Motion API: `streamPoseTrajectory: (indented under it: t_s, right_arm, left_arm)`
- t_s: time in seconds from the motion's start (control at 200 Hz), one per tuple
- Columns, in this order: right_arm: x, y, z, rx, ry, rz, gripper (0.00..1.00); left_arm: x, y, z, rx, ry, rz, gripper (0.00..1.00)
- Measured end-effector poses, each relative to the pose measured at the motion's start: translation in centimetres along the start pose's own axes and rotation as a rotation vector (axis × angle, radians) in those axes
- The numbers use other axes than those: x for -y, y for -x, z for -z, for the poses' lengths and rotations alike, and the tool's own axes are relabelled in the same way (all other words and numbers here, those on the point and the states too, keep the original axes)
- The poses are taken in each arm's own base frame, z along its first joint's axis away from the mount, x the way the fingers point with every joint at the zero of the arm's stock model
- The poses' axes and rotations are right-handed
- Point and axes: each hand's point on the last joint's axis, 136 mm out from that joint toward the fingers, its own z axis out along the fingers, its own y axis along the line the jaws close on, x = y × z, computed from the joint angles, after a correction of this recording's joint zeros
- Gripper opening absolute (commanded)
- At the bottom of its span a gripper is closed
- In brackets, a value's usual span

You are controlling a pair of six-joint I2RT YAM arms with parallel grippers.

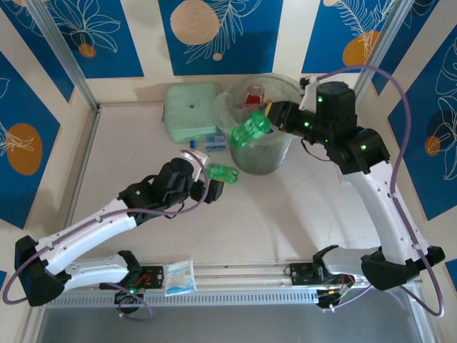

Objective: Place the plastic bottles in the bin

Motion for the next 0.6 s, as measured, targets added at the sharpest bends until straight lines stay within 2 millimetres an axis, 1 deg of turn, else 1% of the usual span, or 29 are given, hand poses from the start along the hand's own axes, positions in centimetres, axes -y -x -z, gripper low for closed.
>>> streamPoseTrajectory:
  t_s: [0.055, 0.125, 0.175, 0.255, 0.4, 0.465, 0.54, 0.6]
  right_arm:
    - [1.0, 1.8, 0.0, 0.066, -0.033, 0.002, 0.26]
    - [2.5, 3.8, -0.7, 0.131, -0.077, -0.003, 0.26]
    - [3.6, 5.1, -1.5, 0.177, -0.108, -0.010, 0.26]
    - [5.3, 6.7, -3.2, 0.232, -0.151, -0.017, 0.26]
    - [8.4, 8.4, -6.5, 0.266, -0.233, -0.025, 0.27]
    - [9.5, 9.1, -7.8, 0.271, -0.268, -0.021, 0.26]
    - [10.5, 9.9, -8.9, 0.277, -0.298, -0.012, 0.26]
    - [11.3, 10.1, -9.6, 0.275, -0.318, -0.003, 0.27]
  left_arm:
    - [-1.1, -0.1, -0.5, -0.019, 0.039, 0.030, 0.99]
    - [-2.0, -0.7, -1.2, -0.049, 0.072, 0.057, 0.99]
    - [-2.4, -1.3, -1.7, -0.075, 0.088, 0.072, 0.99]
    - [-2.7, -2.0, -2.3, -0.105, 0.099, 0.083, 0.99]
    - [-2.7, -2.3, -2.5, -0.121, 0.095, 0.103, 0.99]
    - [-2.7, -2.3, -2.6, -0.123, 0.095, 0.112, 0.99]
    - [-3.0, -2.5, -2.9, -0.131, 0.104, 0.125, 0.99]
    - [-3.4, -2.8, -3.2, -0.145, 0.114, 0.140, 0.99]
